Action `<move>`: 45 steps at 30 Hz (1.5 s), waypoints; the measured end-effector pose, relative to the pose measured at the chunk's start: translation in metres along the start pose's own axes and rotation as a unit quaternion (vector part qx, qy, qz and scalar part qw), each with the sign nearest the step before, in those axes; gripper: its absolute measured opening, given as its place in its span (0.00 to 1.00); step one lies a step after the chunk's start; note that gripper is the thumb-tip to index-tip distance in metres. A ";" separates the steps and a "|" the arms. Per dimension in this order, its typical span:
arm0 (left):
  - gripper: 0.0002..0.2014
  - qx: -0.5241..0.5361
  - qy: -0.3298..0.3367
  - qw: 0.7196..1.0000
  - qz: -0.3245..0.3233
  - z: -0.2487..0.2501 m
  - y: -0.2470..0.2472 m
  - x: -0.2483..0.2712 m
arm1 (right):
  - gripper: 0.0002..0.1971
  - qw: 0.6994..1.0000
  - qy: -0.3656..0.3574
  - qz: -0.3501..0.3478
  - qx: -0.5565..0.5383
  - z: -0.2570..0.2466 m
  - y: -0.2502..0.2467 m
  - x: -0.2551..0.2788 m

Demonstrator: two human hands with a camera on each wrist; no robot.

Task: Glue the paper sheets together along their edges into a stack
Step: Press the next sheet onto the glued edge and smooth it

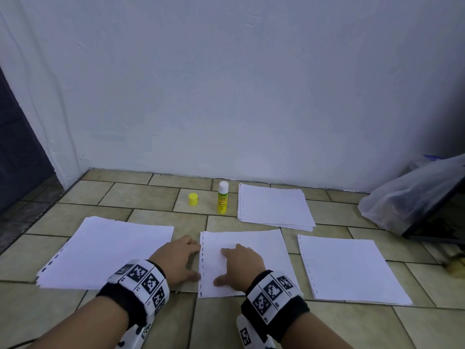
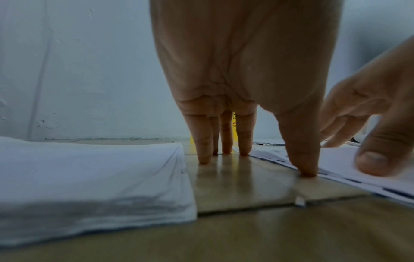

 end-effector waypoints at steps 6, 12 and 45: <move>0.36 -0.004 -0.003 1.000 0.003 0.001 -0.001 0.001 | 0.38 1.000 0.006 -0.006 0.002 -0.001 0.001 -0.001; 0.34 -0.026 -0.003 1.000 0.002 0.002 -0.001 0.001 | 0.40 1.000 0.015 0.001 -0.009 -0.003 0.002 -0.002; 0.43 -0.204 -0.048 0.978 -0.013 0.029 0.000 -0.007 | 0.44 0.995 -0.088 0.037 0.001 -0.025 -0.011 -0.016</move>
Point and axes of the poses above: each hand's wrist, its own x-axis away from the middle knuckle, its own y-axis out of the palm, z = x × y, the point moved 2 cm from there along -x, towards the middle knuckle, and after that the axes turned 10 degrees about x, right-handed, at the moved point
